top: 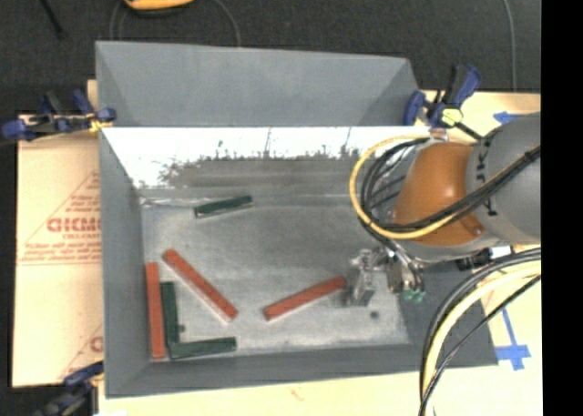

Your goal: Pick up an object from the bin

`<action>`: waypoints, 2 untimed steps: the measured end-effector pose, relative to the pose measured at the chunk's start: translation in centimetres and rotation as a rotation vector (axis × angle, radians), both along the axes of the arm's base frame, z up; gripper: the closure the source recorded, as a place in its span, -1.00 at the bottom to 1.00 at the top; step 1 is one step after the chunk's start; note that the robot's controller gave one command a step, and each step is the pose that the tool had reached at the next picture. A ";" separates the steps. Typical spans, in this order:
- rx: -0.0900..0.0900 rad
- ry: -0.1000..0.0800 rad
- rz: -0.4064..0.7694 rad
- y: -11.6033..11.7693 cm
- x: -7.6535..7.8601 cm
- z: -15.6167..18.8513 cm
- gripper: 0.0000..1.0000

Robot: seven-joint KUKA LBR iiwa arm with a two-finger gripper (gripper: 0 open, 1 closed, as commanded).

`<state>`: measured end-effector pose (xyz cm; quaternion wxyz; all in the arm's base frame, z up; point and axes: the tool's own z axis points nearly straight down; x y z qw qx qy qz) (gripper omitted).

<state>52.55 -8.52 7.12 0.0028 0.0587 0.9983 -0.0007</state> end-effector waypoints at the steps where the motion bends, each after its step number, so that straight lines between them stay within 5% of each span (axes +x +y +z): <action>1: -0.001 0.001 0.002 0.0 0.0 0.0 -1.00; 2: -0.001 0.001 0.002 0.0 0.0 0.0 -1.00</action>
Offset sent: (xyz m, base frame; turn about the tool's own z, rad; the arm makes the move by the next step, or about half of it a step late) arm 0.0000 0.0000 0.0000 0.0000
